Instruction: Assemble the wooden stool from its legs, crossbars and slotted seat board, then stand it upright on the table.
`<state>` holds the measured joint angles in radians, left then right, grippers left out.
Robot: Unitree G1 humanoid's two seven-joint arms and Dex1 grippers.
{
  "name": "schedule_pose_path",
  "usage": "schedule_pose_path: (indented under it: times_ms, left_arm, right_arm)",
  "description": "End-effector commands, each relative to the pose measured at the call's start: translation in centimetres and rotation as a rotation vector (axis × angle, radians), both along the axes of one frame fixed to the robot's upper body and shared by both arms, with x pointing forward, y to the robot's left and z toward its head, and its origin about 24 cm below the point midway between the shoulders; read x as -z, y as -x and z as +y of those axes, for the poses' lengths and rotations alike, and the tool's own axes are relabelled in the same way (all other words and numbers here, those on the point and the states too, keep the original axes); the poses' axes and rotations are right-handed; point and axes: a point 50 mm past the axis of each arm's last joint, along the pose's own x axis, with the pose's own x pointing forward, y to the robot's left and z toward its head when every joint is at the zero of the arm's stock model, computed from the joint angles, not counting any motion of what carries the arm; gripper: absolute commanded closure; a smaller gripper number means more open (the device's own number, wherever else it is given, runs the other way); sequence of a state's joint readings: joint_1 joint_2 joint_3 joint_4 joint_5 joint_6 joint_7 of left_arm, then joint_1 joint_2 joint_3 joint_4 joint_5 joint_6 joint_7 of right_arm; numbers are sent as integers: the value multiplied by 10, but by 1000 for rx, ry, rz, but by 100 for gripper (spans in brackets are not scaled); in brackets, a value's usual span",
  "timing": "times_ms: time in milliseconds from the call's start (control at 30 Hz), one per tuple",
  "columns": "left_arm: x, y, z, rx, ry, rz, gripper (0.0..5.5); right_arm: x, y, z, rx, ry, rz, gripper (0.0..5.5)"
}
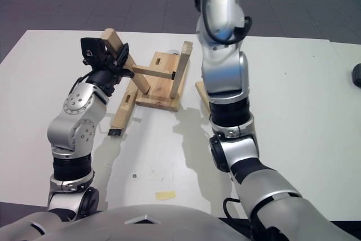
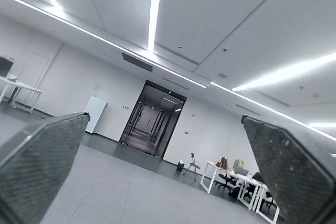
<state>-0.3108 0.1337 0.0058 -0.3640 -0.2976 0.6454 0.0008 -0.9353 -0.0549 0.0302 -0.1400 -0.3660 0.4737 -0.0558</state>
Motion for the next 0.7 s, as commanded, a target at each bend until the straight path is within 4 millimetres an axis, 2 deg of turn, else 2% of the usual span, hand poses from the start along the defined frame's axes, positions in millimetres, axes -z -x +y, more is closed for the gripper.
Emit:
schedule_pose_path:
  times_ms: [33, 367, 433, 700]
  left_arm:
    - [60, 8, 10, -8, -75, 314, 445]
    - [60, 9, 6, 11, -50, 299, 445]
    - [60, 8, 6, 11, -47, 293, 398]
    - [53, 4, 7, 12, -21, 196, 272]
  right_arm:
    - [-4, -3, -5, 2, -33, 1, 10]
    - [4, -5, -1, -20, -11, 35, 10]
    - [6, -5, -1, -22, -5, 42, 10]
    - [13, -6, 0, -22, 20, 57, 10]
